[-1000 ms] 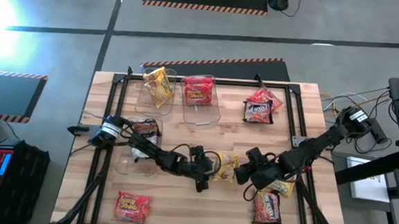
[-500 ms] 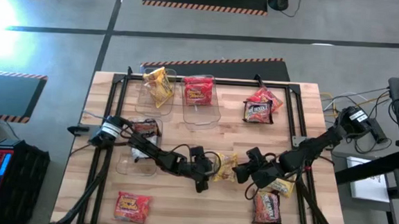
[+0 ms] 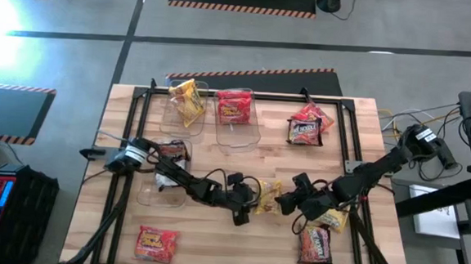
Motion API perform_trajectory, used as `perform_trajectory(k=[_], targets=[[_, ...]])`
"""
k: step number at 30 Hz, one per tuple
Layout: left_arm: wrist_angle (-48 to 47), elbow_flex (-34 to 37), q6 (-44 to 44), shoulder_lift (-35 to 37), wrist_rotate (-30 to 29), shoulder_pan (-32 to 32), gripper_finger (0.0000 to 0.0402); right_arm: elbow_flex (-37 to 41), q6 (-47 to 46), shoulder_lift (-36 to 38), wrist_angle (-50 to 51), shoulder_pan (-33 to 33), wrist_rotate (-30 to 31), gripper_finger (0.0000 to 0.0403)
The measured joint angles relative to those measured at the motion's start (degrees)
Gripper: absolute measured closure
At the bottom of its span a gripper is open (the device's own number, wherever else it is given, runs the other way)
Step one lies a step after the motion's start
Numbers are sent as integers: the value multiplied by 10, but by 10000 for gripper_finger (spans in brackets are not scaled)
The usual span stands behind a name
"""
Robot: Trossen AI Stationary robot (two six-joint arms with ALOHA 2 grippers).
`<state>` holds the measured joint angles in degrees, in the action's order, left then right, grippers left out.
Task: Sort Maruchan noodles
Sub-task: Put the yellow noodle pack into the top left transparent bin
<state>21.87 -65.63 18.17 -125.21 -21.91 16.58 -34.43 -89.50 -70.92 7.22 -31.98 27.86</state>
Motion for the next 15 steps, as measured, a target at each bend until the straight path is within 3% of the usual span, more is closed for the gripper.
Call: perform_trajectory(k=[7, 15], targets=[[1, 0, 3, -1, 5, -4, 208, -7, 8, 36, 2, 0, 0, 211], [1, 0, 3, -1, 5, -4, 208, -7, -49, 42, 81, -1, -26, 211]])
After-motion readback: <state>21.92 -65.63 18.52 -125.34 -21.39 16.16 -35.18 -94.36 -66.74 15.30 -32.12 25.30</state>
